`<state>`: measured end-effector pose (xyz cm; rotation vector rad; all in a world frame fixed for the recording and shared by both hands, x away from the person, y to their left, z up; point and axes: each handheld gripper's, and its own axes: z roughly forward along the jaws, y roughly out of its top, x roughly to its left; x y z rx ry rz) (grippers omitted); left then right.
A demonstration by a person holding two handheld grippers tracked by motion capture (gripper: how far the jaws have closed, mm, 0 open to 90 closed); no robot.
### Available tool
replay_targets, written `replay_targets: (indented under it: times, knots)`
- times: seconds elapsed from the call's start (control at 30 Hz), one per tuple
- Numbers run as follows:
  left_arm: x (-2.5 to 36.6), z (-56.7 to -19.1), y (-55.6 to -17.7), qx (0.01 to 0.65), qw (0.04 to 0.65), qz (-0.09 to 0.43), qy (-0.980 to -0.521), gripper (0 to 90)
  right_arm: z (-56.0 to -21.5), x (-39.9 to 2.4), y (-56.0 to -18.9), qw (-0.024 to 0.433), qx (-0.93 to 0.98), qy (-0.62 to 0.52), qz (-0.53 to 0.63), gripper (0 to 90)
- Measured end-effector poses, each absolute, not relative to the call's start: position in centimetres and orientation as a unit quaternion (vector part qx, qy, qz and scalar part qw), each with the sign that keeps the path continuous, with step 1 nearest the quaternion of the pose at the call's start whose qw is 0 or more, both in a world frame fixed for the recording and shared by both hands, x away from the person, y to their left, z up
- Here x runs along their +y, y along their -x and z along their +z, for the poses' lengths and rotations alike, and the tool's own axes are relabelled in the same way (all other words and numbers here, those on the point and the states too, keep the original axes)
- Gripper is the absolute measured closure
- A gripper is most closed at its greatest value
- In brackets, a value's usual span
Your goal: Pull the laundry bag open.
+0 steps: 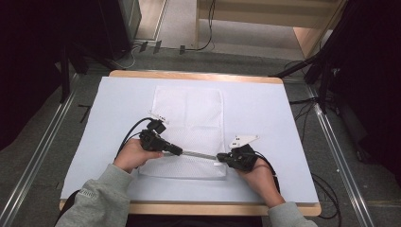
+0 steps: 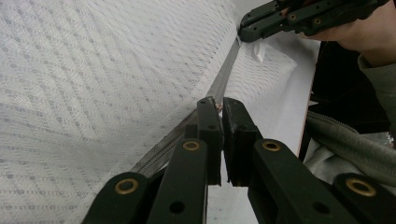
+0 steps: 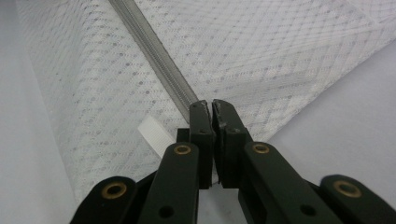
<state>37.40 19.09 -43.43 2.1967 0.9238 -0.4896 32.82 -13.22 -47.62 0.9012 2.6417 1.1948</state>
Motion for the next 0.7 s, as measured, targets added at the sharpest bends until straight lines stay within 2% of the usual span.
replay_targets:
  times: [0.7]
  knots:
    - [21.4,-43.2,-37.5,0.370,0.343,-0.193,-0.841,87.7,-47.6,-13.2,-32.9,0.051,0.869,-0.293,0.394,88.7]
